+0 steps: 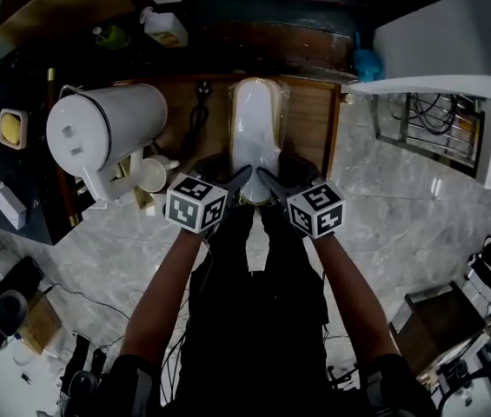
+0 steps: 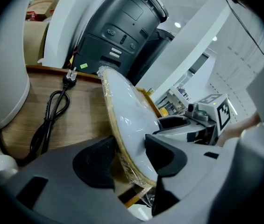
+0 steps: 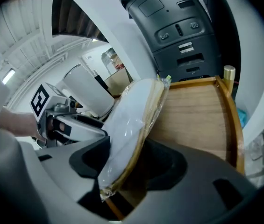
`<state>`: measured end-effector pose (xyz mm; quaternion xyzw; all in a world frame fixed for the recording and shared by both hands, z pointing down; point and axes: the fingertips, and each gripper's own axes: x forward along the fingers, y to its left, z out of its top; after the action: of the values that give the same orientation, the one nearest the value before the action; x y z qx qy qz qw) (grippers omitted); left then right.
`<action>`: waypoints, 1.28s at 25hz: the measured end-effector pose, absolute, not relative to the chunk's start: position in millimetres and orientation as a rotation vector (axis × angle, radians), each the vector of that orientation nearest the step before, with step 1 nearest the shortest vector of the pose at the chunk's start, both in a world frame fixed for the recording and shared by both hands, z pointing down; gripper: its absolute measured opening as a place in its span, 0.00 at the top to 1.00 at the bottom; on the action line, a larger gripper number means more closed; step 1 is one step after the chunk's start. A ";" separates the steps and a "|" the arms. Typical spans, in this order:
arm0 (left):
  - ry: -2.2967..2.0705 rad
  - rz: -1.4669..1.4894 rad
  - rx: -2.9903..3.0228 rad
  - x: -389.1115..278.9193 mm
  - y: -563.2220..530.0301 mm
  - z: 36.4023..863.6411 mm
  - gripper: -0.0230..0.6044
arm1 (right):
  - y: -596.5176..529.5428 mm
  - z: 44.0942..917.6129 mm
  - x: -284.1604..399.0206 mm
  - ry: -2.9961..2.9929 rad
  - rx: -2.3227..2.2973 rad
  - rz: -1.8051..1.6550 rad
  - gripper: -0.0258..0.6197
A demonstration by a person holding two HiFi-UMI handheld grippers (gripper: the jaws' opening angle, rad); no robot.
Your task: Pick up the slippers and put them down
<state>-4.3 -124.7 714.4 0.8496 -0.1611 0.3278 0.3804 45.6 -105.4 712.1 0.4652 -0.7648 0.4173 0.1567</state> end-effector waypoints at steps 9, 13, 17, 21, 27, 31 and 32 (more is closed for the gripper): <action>-0.389 0.812 2.139 -0.8 -128.0 727.2 0.64 | -107.3 722.9 48.7 -2.170 1.342 1.230 0.59; -0.392 0.804 2.130 -1.7 -128.8 730.3 0.63 | -108.4 723.9 48.5 -2.158 1.348 1.189 0.59; -0.410 0.856 2.146 -3.0 -131.2 731.3 0.59 | -108.5 722.2 49.7 -2.155 1.355 1.115 0.57; -0.432 0.874 2.161 -2.4 -135.6 726.9 0.57 | -110.8 716.6 51.6 -2.166 1.360 1.095 0.56; -0.440 0.866 2.165 -1.9 -135.6 717.7 0.56 | -108.2 708.8 57.5 -2.146 1.380 1.106 0.54; -0.453 0.870 2.165 -4.2 -136.6 710.0 0.56 | -105.6 700.4 61.1 -2.143 1.391 1.141 0.53; -0.459 0.871 2.166 -5.6 -137.6 707.5 0.56 | -105.3 697.1 61.1 -2.145 1.389 1.139 0.53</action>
<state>-5.6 -137.6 707.5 0.8449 -0.1792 0.3398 0.3722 61.1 -105.3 697.1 0.4892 -0.7554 0.4011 0.1710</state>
